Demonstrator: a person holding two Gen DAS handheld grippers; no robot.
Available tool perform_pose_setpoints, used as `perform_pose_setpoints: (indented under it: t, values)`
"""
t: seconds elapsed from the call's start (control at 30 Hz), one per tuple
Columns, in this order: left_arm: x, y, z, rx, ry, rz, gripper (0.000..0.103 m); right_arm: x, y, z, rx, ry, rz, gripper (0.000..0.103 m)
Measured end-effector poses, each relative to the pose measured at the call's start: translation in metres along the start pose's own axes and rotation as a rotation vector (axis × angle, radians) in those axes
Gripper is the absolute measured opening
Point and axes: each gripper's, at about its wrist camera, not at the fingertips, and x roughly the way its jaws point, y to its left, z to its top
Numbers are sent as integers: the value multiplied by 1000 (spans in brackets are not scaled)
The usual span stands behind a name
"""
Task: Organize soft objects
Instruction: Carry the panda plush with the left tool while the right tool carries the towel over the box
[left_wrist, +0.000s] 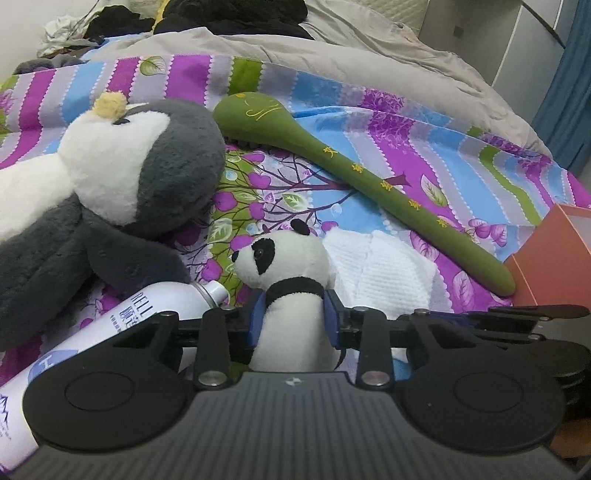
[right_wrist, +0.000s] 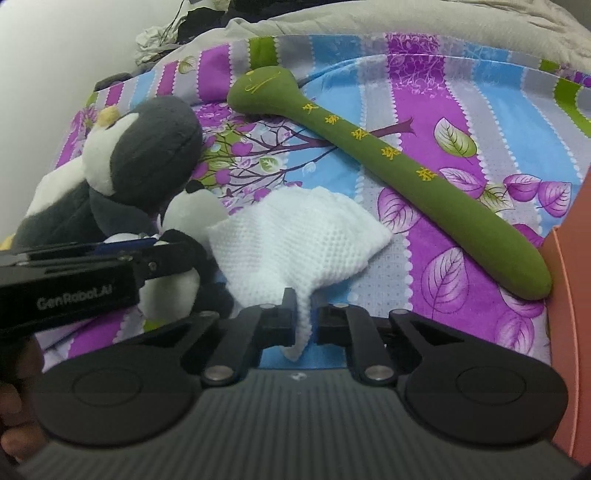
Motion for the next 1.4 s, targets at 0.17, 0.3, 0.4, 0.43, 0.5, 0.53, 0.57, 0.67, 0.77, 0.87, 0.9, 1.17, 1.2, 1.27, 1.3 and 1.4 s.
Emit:
perform_pose_setpoints:
  t: [0.17, 0.3, 0.4, 0.43, 0.5, 0.53, 0.57, 0.67, 0.77, 0.87, 0.9, 1.17, 1.2, 1.27, 1.3, 1.4]
  values:
    - [-14, -4, -5, -18, 2, 6, 38, -15, 2, -4, -6, -7, -4, 11]
    - [-29, -8, -14, -36, 4, -2, 38, -30, 1, -9, -14, -12, -23, 11]
    - [-45, -11, -24, -60, 8, -5, 38, -41, 2, -17, -20, -8, -33, 11]
    - [-50, -11, -28, -66, 10, -8, 38, -45, 2, -19, -21, -5, -34, 11]
    - [-62, -12, -36, -83, 16, -15, 38, -56, 4, -27, -28, -2, -35, 11]
    - [-66, -13, -40, -89, 19, -18, 38, -61, 5, -30, -32, 0, -36, 11]
    - [-72, -14, -45, -92, 20, -19, 38, -66, 6, -34, -34, 3, -37, 11]
    - [-87, -18, -58, -95, 27, -14, 38, -80, 10, -46, -38, 8, -43, 11]
    - [-104, -21, -71, -93, 30, -16, 38, -94, 14, -57, -40, 6, -50, 11]
    - [-119, -23, -83, -97, 28, -13, 38, -107, 19, -66, -49, 2, -53, 11]
    - [-125, -23, -87, -103, 27, -13, 38, -111, 21, -69, -50, 2, -54, 11]
    - [-163, -18, -111, -123, 21, -18, 38, -143, 34, -92, -80, -6, -58, 11]
    - [-167, -18, -113, -123, 20, -18, 38, -147, 36, -94, -81, -9, -58, 11]
    - [-176, -20, -118, -122, 14, -19, 38, -155, 39, -99, -82, -15, -60, 11]
    - [-179, -21, -121, -119, 13, -13, 38, -159, 40, -102, -84, -19, -60, 11]
    - [-189, -24, -129, -128, 14, -11, 38, -172, 43, -111, -85, -28, -60, 11]
